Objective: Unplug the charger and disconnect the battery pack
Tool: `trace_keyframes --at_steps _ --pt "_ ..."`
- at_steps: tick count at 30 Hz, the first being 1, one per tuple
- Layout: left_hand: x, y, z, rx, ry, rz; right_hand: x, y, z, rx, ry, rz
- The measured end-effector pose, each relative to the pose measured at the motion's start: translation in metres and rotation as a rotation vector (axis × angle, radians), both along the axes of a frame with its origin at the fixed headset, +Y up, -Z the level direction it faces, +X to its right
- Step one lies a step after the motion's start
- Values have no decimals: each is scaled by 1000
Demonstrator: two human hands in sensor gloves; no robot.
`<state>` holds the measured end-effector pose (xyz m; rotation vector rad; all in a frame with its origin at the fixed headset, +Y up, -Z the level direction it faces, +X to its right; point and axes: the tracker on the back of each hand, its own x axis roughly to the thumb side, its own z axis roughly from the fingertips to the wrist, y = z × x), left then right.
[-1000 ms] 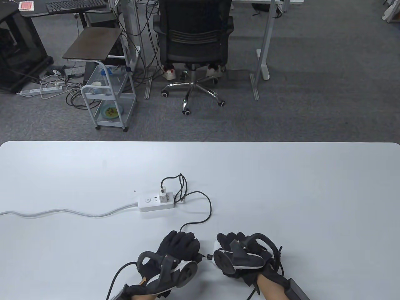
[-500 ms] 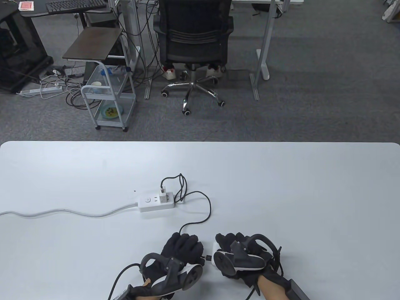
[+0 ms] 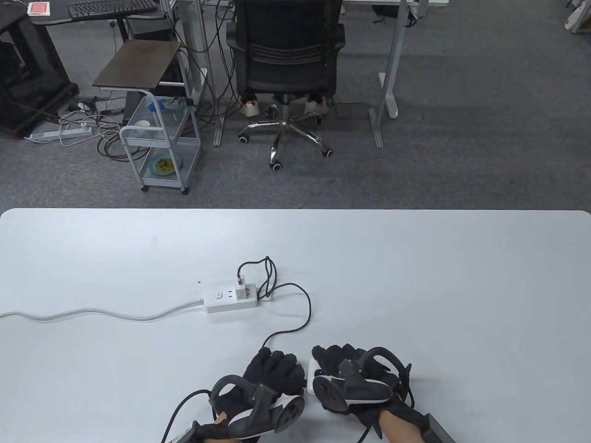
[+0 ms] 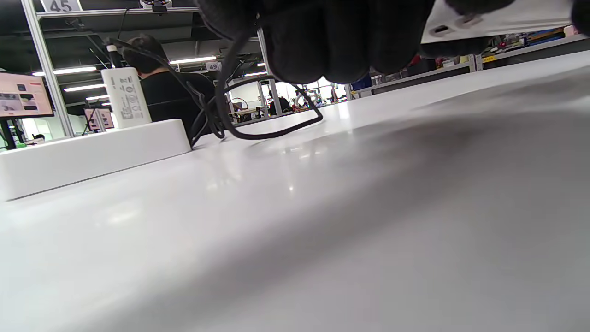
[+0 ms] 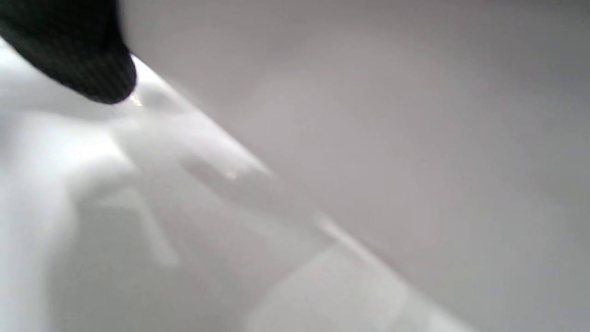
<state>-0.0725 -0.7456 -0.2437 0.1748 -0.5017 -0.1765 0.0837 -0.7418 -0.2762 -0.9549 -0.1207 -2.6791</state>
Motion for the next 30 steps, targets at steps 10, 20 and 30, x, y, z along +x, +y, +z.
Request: trace_keyframes --at_steps 10,20,30 --pt "4 5 -1 65 -1 -38 1 0 -1 -19 -13 -12" --pt "6 1 -5 37 -6 -36 3 -1 -3 -56 -21 -6" --pt "4 -2 -5 52 -23 -105 -4 -5 -1 -53 -14 15"
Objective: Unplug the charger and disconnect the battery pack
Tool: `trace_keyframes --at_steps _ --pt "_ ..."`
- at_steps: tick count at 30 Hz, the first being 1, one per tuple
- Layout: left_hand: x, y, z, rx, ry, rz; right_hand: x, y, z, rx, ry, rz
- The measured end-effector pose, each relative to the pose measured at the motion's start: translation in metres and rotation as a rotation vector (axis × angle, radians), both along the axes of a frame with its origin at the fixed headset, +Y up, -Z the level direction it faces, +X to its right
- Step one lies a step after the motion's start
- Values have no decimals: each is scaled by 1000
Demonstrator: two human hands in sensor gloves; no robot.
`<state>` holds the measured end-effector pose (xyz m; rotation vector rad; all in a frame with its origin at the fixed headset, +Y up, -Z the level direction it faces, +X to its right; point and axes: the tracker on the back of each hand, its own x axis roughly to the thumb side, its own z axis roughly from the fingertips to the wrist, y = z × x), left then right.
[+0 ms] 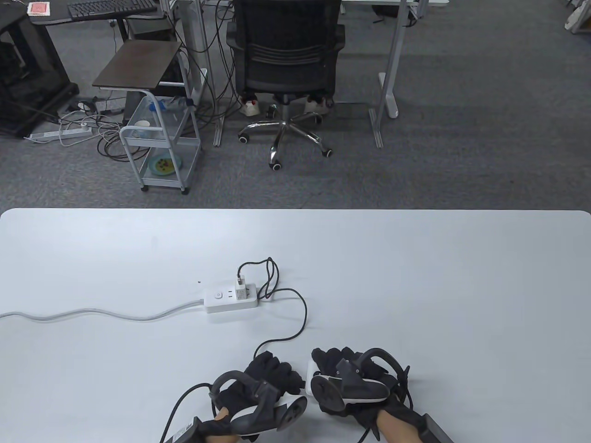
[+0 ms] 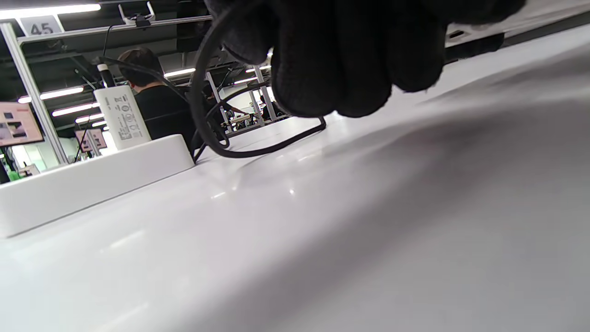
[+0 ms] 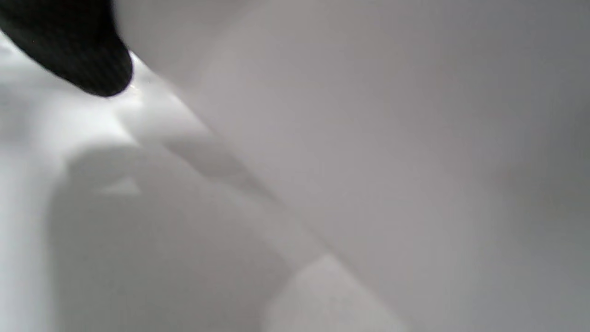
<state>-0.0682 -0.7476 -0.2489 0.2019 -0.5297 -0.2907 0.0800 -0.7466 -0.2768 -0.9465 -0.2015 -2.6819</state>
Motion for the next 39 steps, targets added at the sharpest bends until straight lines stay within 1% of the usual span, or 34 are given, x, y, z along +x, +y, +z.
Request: trace_keyframes --at_steps 3,6,8,12,15,20,24,25,26,30,31,34,37,39 --pt "1 5 3 25 -5 0 4 2 -2 -32 -15 -42" --pt "-1 8 2 -6 -9 31 6 3 -3 -57 -23 -61" --pt "-2 7 0 -26 3 24 4 3 -1 -50 -25 -50" --pt "0 3 -2 -15 18 -16 2 1 -1 -39 -28 -26" --pt "1 4 1 -25 -4 -20 4 -2 -2 -67 -27 -35" --pt "0 5 0 -32 9 -13 4 -1 -2 -52 -23 -34" --pt "0 7 0 5 19 -30 3 0 -2 -51 -28 -48" --pt "1 8 0 -2 28 -34 4 0 -2 -47 -26 -52" --pt "1 9 -1 -33 33 -34 4 -1 -2 -40 -20 -52" --pt "-1 7 -1 -93 5 -11 3 -4 0 -30 4 -25" --pt "-2 7 -1 -92 11 -7 3 -4 0 -31 2 -27" --pt "1 9 -1 -29 32 -51 2 0 1 -24 -12 -45" --pt "3 9 1 -11 42 -63 3 1 1 -15 -10 -35" --pt "4 9 1 -22 34 -60 4 -1 -1 -38 -13 -40"
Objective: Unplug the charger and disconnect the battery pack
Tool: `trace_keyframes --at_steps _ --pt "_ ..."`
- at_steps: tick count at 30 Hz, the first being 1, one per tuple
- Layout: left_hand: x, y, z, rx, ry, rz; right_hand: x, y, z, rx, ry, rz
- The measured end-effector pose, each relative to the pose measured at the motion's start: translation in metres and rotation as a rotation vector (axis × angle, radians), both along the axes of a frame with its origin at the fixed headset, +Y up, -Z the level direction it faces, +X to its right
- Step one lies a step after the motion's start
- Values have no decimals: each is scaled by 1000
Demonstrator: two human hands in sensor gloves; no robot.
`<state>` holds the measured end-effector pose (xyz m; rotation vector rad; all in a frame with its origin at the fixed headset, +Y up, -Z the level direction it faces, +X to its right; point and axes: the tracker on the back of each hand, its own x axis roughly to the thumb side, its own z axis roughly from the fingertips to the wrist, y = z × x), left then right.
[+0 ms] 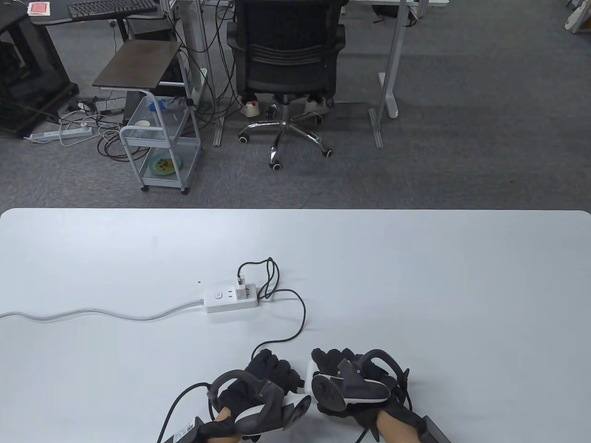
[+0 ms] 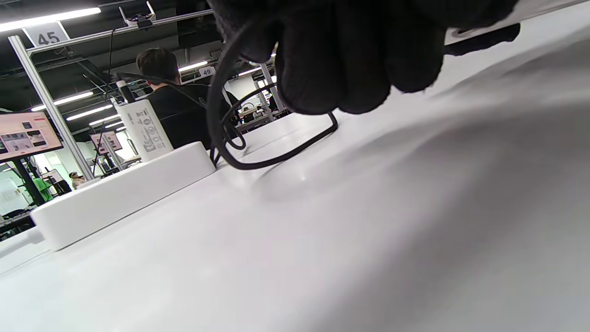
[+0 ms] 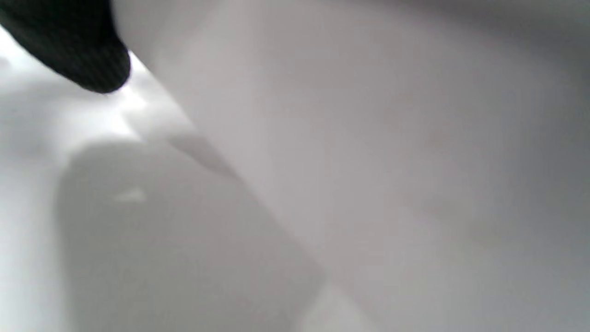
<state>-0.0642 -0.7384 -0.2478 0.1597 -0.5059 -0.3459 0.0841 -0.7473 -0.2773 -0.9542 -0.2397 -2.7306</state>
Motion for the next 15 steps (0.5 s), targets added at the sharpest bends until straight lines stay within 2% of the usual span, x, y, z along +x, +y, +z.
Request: trace_keyframes --at_steps 2,6,8,12,15 --pt "-2 1 0 -48 -18 35 2 -1 1 27 36 -13" --pt "-1 3 -1 9 20 -4 0 2 0 30 22 -23" --pt "1 2 -2 5 17 -1 0 3 1 61 24 15" --pt "-3 1 -1 -49 -11 41 1 0 2 22 31 -4" --pt "-4 1 -2 -19 12 14 -3 2 3 46 31 15"
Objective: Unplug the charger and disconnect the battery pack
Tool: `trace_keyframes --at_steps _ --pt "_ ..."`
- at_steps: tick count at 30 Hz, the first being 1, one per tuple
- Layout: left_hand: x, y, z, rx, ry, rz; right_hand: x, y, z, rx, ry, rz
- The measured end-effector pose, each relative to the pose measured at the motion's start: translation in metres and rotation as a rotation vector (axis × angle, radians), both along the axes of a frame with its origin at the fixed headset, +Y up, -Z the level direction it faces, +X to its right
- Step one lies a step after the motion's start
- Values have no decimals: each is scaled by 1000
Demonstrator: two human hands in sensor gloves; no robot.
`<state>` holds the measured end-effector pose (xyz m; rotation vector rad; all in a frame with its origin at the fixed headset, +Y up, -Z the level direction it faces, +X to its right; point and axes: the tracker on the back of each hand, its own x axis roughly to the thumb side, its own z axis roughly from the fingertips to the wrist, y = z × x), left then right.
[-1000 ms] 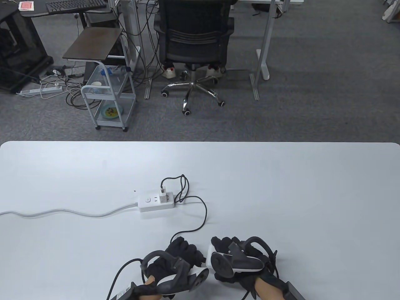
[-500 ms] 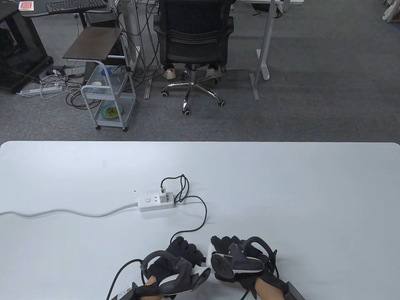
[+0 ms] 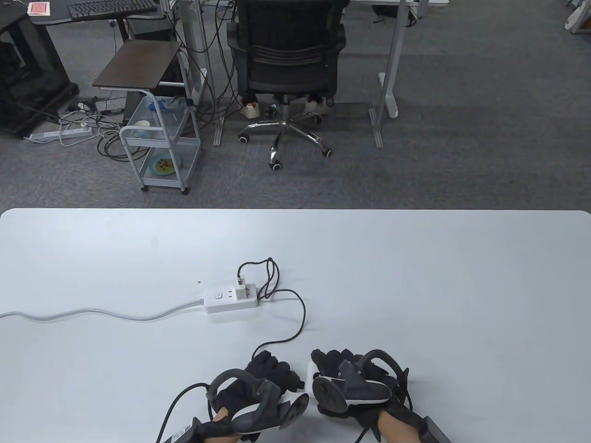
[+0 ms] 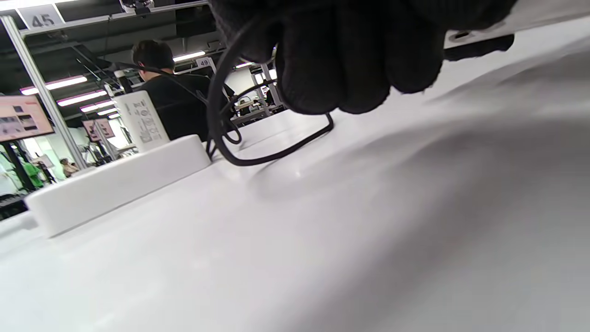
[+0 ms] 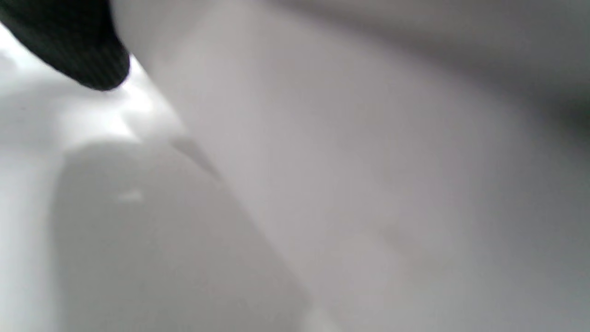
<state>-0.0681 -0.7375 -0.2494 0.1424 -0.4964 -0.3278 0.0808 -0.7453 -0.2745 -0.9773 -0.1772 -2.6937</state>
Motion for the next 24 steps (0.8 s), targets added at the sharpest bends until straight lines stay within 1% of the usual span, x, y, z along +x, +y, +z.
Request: trace_keyframes --at_steps 1,4,5,6,9,10,11,12,13,14,15,17,18,20,21,22,24 --pt "0 -1 0 -7 -4 2 -1 0 0 7 5 16" --pt "-2 -1 0 -47 -34 29 1 -2 1 -19 7 2" --pt "-2 0 1 -18 -25 24 2 -2 1 -24 3 -18" --pt "0 4 2 41 -2 -14 1 0 0 -2 6 -30" --pt "2 8 3 90 13 -36 1 6 -1 37 -2 -22" --pt "1 8 3 88 2 -22 2 7 -1 28 -14 -27" --pt "0 8 2 59 -8 -4 3 7 -1 21 -18 -26" --pt "-2 7 1 -15 -24 35 3 5 2 4 -3 -18" --pt "-4 6 0 -53 -22 58 2 5 3 10 3 -11" --pt "-6 5 0 -66 3 81 0 6 5 36 12 6" --pt "-5 6 0 -14 11 42 -2 7 5 40 12 7" --pt "-4 8 1 41 16 2 -2 10 3 53 0 2" --pt "-4 9 1 39 15 20 -1 10 2 50 -2 -7" --pt "-7 11 -2 -55 4 94 3 10 2 31 2 -28" --pt "-8 12 -2 -75 25 115 4 10 3 24 0 -48" --pt "-7 13 -1 -72 28 107 4 10 2 16 -3 -53" --pt "-4 17 3 -9 32 60 6 13 0 22 1 -67"
